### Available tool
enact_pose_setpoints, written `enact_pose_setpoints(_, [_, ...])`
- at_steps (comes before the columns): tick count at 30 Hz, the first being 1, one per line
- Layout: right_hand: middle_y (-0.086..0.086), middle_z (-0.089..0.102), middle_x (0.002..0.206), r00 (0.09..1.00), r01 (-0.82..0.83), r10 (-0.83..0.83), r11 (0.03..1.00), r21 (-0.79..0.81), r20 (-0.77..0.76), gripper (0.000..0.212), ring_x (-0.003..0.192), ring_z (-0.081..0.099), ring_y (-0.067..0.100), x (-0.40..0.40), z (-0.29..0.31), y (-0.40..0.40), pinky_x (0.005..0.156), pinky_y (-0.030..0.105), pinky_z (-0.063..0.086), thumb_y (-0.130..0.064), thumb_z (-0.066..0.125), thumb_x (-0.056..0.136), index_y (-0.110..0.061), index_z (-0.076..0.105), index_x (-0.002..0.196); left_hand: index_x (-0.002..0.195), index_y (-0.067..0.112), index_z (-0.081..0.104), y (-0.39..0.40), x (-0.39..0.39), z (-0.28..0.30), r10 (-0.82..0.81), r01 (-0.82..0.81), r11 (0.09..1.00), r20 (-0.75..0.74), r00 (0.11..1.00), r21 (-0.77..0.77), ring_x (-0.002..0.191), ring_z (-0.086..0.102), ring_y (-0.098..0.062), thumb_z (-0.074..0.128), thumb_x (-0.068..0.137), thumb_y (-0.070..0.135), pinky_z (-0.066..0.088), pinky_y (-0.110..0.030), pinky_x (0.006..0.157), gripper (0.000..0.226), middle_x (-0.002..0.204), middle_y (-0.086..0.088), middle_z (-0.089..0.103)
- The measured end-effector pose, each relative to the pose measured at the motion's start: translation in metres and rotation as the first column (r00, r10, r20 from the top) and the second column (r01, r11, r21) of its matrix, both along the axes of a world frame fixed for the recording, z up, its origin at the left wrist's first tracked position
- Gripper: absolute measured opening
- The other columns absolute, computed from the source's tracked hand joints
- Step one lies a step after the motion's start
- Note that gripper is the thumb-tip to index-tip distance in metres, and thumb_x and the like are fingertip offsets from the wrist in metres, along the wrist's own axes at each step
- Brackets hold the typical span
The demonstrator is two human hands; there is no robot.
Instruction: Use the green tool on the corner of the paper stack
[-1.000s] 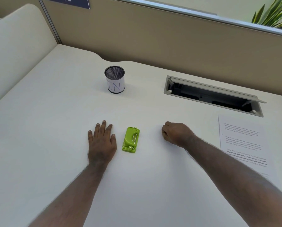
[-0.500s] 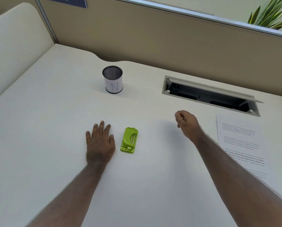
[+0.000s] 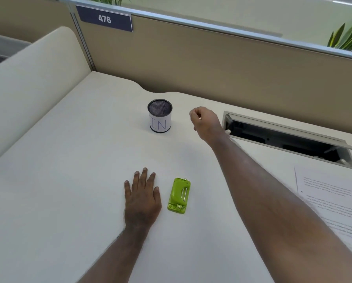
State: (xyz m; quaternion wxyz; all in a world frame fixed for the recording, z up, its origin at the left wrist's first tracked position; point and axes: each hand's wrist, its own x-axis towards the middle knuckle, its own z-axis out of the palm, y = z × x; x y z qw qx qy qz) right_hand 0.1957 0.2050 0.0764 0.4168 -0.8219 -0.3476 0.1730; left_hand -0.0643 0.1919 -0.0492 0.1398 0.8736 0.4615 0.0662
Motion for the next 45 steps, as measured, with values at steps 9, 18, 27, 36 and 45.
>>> enact_pose_setpoints(9, [-0.003,0.071,0.100,0.963,-0.018,0.085,0.967,-0.254,0.257,0.026,0.086,0.062,0.023,-0.010,0.003,0.094,0.066,0.028,0.042,-0.022,0.043,0.090,-0.024,0.069,0.094,0.138,0.024,0.051,0.005,-0.002,-0.008,-0.020,0.021,0.998,-0.012,1.000,0.058,0.143,0.035,-0.025,0.032,0.090,0.034,0.024,-0.053,0.117,0.052,0.153,-0.002,0.041])
enact_pose_setpoints(18, [-0.006,0.071,0.103,0.956,-0.007,0.094,0.954,-0.301,0.276,0.016,0.094,0.066,0.022,-0.007,0.001,0.114,0.074,0.028,0.049,-0.020,0.058,0.086,-0.029,0.071,0.090,0.136,0.022,0.053,0.005,0.000,-0.011,-0.020,0.018,0.996,0.024,1.000,0.084,0.143,0.037,-0.025,0.034,0.090,0.033,0.024,-0.053,0.116,0.051,0.153,-0.003,0.042])
enact_pose_setpoints(27, [-0.009,0.073,0.101,0.982,-0.022,0.065,0.972,-0.233,0.177,0.018,0.088,0.070,0.020,-0.010,0.013,0.101,0.083,0.036,0.058,-0.029,0.054,0.090,-0.033,0.070,0.098,0.136,0.021,0.054,0.004,0.000,-0.010,-0.023,0.020,0.998,0.040,0.999,0.062,0.142,0.037,-0.027,0.034,0.090,0.032,0.026,-0.055,0.116,0.051,0.152,-0.004,0.043])
enact_pose_setpoints(36, [-0.011,0.067,0.120,0.951,0.016,0.054,0.974,-0.226,0.303,0.027,0.105,0.064,0.015,-0.038,0.015,-0.011,0.086,0.031,0.051,-0.031,0.049,0.094,-0.033,0.069,0.112,0.138,0.018,0.052,0.004,0.000,0.004,-0.040,0.040,0.999,0.010,0.999,-0.019,0.142,0.036,-0.030,0.027,0.090,0.033,0.023,-0.057,0.115,0.056,0.153,-0.008,0.041])
enact_pose_setpoints(45, [-0.001,0.041,0.154,0.878,0.027,0.192,0.894,-0.447,0.438,0.055,0.137,0.042,0.021,-0.099,-0.028,-0.182,0.107,0.036,0.037,-0.042,0.043,0.096,-0.023,0.039,0.148,0.152,0.027,0.023,-0.002,-0.008,0.029,-0.072,0.056,0.991,-0.127,0.989,-0.123,0.152,0.005,-0.022,0.032,0.098,0.038,0.011,-0.051,0.121,0.055,0.165,0.001,0.006])
